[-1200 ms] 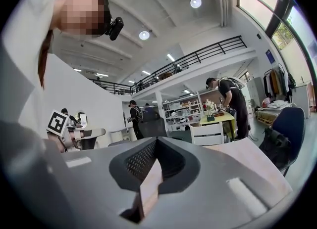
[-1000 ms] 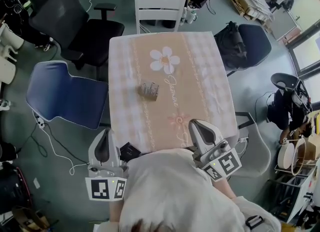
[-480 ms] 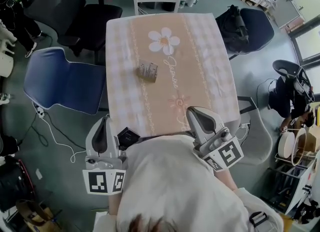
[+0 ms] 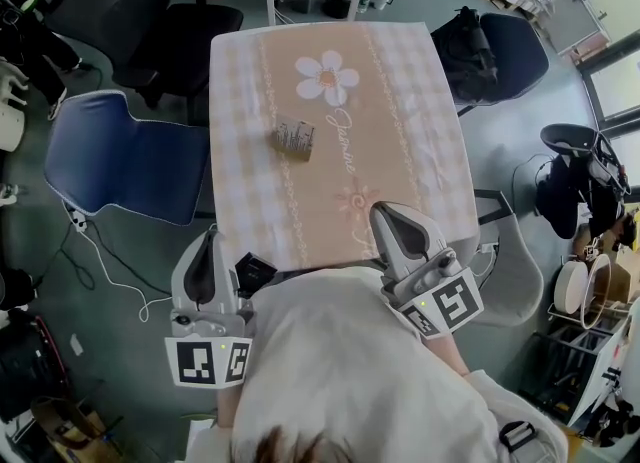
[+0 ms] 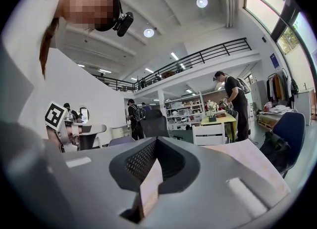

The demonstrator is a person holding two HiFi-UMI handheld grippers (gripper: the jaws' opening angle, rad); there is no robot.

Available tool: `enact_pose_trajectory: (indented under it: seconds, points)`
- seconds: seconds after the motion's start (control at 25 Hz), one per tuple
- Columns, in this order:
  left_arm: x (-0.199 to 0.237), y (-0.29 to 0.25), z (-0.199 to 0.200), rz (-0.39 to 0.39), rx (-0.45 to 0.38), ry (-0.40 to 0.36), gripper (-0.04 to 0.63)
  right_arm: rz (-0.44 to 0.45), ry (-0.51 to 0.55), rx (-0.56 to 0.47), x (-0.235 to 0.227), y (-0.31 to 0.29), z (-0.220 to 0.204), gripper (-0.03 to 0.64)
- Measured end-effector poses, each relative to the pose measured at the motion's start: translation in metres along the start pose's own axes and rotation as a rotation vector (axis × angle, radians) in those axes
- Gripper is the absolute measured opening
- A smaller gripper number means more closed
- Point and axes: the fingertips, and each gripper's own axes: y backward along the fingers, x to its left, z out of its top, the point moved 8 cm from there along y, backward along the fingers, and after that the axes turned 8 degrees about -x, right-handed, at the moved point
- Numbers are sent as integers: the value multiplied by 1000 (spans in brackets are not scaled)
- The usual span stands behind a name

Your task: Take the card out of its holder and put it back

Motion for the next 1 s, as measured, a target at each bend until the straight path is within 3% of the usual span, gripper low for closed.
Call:
enact_pose_trajectory:
  seconds: [1.0]
  points:
    - [-3,-4,1,-5,11,6,0,21,-10,24,4,-4,-1,-2]
